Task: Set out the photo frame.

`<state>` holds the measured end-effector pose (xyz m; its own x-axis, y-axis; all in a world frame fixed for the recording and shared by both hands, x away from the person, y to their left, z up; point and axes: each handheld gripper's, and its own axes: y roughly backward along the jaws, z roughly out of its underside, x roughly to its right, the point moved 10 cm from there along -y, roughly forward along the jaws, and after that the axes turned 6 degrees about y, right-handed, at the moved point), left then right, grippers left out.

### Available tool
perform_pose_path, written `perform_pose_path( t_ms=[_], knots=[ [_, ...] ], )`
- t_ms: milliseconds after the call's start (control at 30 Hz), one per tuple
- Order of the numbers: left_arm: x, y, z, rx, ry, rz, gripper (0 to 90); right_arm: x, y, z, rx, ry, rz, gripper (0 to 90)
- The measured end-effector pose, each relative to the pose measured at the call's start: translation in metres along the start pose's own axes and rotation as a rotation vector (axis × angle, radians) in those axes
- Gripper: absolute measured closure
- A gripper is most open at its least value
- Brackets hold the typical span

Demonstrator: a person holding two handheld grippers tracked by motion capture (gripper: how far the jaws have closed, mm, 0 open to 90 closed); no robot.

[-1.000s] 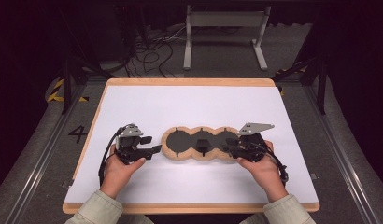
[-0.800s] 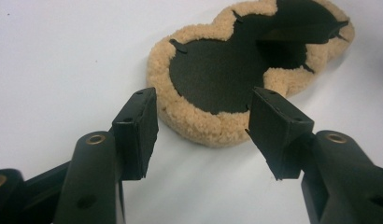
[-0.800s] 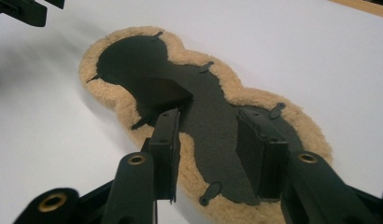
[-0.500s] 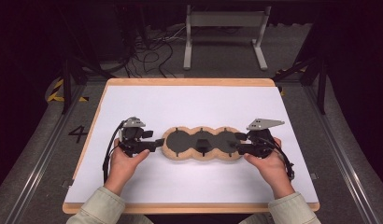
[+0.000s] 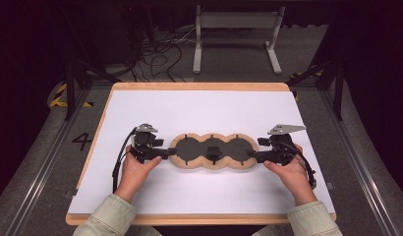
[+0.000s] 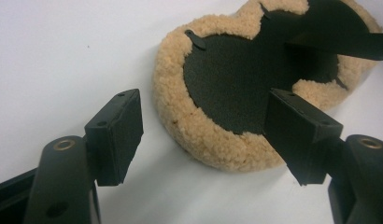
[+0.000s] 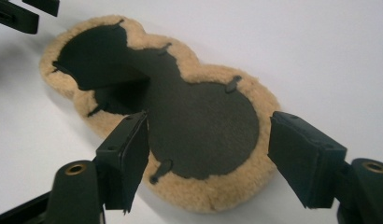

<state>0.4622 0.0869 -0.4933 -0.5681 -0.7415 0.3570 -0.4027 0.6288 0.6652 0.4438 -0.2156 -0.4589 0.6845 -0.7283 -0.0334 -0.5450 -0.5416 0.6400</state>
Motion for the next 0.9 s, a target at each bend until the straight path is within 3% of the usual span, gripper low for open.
perform_pose_path(
  t_ms=[133,200,333,567,667,867,900],
  knots=[
    [0.001,-0.002,0.002,0.0,0.011,0.012,28.6,0.007,-0.002,0.012,-0.054,-0.015,0.009,25.6],
    [0.0,-0.005,0.006,-0.031,0.02,0.019,28.2,0.009,-0.003,0.017,-0.062,-0.026,0.002,25.6],
    [-0.001,-0.01,0.009,-0.048,0.029,0.014,27.6,0.011,-0.007,0.026,-0.09,-0.042,-0.011,25.3],
    [-0.005,-0.017,0.015,-0.099,0.037,-0.007,24.4,0.01,-0.015,0.033,-0.123,-0.06,-0.047,21.6],
    [-0.005,-0.02,0.016,-0.095,0.047,-0.006,23.5,0.008,-0.021,0.038,-0.151,-0.065,-0.063,17.8],
    [-0.003,-0.025,0.017,-0.109,0.06,0.021,21.0,0.004,-0.031,0.043,-0.183,-0.05,-0.072,12.7],
    [0.0,-0.028,0.018,-0.12,0.066,0.044,20.3,0.003,-0.032,0.043,-0.186,-0.05,-0.071,11.6]
  ],
)
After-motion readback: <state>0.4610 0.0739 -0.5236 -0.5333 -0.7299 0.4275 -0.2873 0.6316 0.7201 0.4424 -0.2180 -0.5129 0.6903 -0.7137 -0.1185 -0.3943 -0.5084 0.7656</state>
